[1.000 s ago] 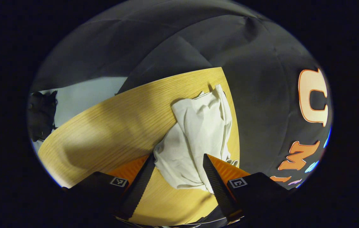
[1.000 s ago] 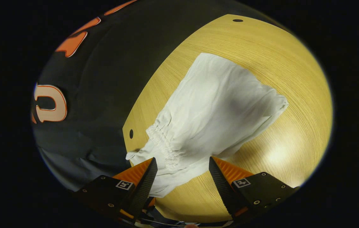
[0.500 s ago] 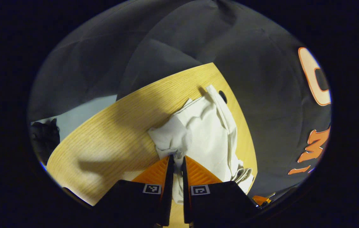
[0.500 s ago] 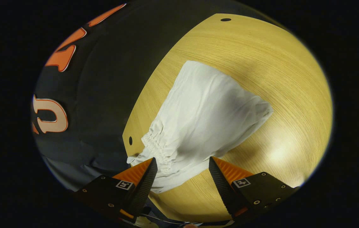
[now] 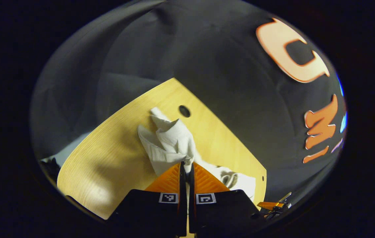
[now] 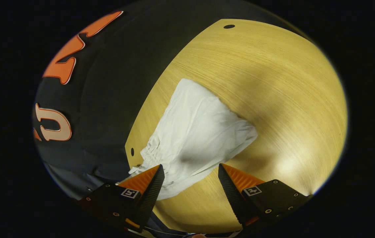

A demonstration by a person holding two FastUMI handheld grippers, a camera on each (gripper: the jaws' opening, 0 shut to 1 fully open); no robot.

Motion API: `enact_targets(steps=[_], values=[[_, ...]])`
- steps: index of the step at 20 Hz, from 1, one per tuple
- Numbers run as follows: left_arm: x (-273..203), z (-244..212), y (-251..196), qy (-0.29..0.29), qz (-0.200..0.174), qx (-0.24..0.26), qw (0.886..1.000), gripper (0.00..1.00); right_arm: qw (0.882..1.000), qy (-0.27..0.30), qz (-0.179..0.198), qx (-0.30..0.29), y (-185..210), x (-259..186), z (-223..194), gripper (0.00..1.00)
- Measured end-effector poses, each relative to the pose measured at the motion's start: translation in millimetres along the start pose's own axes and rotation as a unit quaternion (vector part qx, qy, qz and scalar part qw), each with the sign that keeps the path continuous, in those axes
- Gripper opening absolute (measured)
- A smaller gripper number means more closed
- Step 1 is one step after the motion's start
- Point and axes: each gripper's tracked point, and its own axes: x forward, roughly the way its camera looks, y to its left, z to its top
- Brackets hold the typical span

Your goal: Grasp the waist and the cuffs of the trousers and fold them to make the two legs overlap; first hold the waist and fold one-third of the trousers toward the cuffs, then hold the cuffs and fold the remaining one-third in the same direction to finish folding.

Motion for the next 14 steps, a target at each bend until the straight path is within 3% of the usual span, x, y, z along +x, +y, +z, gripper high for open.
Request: enact_targets(steps=[7, 14], values=[[3.7, -5.2, -161.3, -0.030, -0.072, 0.097, 0.992, 0.06, 1.000, -0.009, 0.011, 0.006, -38.5, -25.2, 40.0, 0.98], [21.3, -62.6, -257.3, 0.005, -0.101, 0.144, 0.984, 0.06, 0.999, -0.027, 0.025, 0.022, -78.8, -53.7, 84.6, 0.98]])
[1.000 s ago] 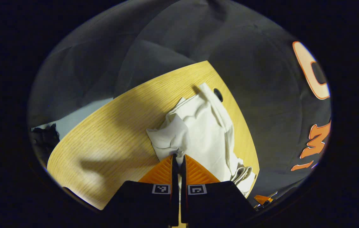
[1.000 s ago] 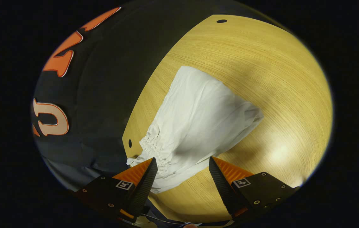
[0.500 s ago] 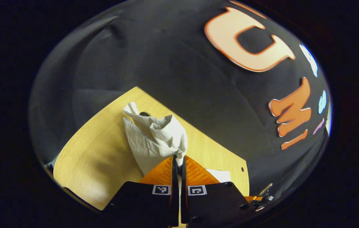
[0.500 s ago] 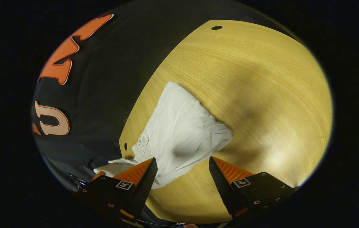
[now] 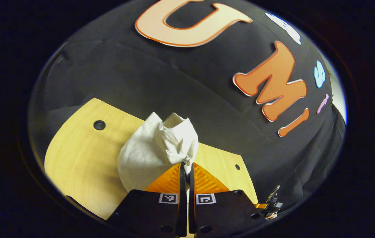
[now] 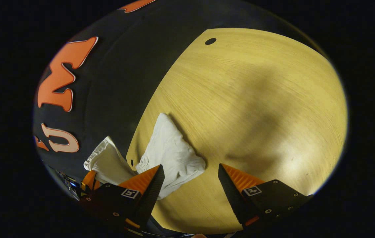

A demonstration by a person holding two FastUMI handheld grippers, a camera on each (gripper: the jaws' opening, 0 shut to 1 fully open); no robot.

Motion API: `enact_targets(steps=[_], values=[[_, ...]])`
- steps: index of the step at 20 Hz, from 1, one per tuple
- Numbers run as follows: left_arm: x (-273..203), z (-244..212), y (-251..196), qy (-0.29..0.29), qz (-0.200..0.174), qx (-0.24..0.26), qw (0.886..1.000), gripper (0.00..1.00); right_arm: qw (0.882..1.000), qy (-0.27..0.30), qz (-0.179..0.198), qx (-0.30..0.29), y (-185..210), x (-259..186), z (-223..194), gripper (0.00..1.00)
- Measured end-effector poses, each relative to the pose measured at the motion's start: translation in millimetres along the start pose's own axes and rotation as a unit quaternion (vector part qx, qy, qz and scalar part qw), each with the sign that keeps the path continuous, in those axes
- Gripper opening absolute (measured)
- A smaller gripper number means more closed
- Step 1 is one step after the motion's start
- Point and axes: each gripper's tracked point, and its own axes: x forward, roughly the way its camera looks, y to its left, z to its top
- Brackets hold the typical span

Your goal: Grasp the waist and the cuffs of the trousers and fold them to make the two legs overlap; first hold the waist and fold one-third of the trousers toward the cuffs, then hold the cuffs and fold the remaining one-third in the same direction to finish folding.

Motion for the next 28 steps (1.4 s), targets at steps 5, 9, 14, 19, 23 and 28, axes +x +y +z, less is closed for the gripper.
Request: enact_targets(steps=[5, 9, 14, 19, 23, 28], values=[[28.4, -40.1, -56.9, 0.034, -0.015, 0.027, 0.999, 0.06, 1.000, -0.003, 0.007, 0.014, -29.3, -19.3, 24.1, 0.98], [51.7, -78.1, -93.4, 0.065, -0.019, 0.046, 0.997, 0.05, 1.000, 0.001, 0.005, 0.030, -54.5, -28.0, 38.3, 0.98], [82.0, -142.3, -124.4, 0.129, -0.023, 0.069, 0.989, 0.06, 0.999, 0.002, 0.003, 0.042, -77.4, -38.5, 49.5, 0.98], [112.3, -198.2, -127.3, 0.189, -0.004, 0.111, 0.976, 0.09, 1.000, -0.009, -0.023, 0.014, -94.8, -42.8, 50.6, 0.98], [114.6, -233.1, -134.7, 0.226, -0.013, 0.110, 0.968, 0.43, 0.999, -0.024, -0.034, -0.015, -93.8, -57.8, 59.2, 0.98], [84.5, -233.6, -147.2, 0.205, -0.014, 0.161, 0.965, 1.00, 0.992, -0.066, -0.043, -0.102, -70.9, -87.1, 74.7, 0.98]])
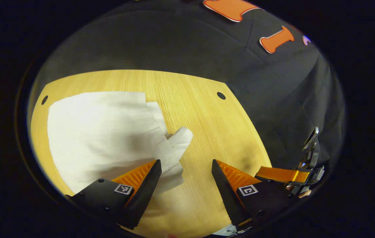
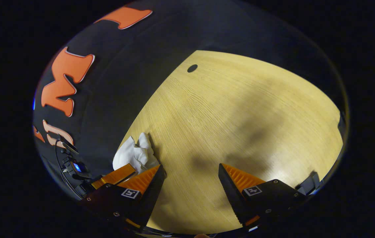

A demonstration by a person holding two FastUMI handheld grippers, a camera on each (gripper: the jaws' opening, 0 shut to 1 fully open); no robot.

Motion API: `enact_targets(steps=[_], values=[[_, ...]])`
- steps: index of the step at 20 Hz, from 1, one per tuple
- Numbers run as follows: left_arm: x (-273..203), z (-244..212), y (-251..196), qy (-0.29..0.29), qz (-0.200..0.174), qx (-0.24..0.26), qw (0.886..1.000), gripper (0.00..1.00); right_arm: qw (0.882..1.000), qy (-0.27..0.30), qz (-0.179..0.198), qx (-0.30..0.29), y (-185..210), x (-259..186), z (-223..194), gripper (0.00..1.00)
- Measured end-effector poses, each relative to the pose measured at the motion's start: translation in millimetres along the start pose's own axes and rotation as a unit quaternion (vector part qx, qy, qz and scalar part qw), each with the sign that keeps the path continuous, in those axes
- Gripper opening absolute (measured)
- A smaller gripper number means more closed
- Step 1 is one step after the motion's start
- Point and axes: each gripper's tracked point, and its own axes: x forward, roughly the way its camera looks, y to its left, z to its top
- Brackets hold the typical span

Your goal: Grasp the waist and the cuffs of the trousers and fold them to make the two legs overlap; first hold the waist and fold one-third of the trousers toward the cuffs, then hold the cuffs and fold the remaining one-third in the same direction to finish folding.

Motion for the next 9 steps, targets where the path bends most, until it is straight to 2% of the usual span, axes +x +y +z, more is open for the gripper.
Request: enact_targets(steps=[5, 7, 9], values=[[-73.6, 49.7, 2.9, -0.112, 0.042, 0.049, 0.992, 1.00, 0.992, -0.069, 0.039, -0.099, 60.9, -41.8, 26.6, 0.98], [-109.3, 65.3, 10.1, -0.158, 0.059, 0.053, 0.984, 1.00, 0.985, -0.103, 0.050, -0.132, 85.3, -53.7, 31.4, 0.98], [-148.4, 69.4, 12.5, -0.211, 0.093, 0.066, 0.971, 0.99, 0.976, -0.134, 0.066, -0.158, 107.7, -72.9, 34.6, 0.98]])
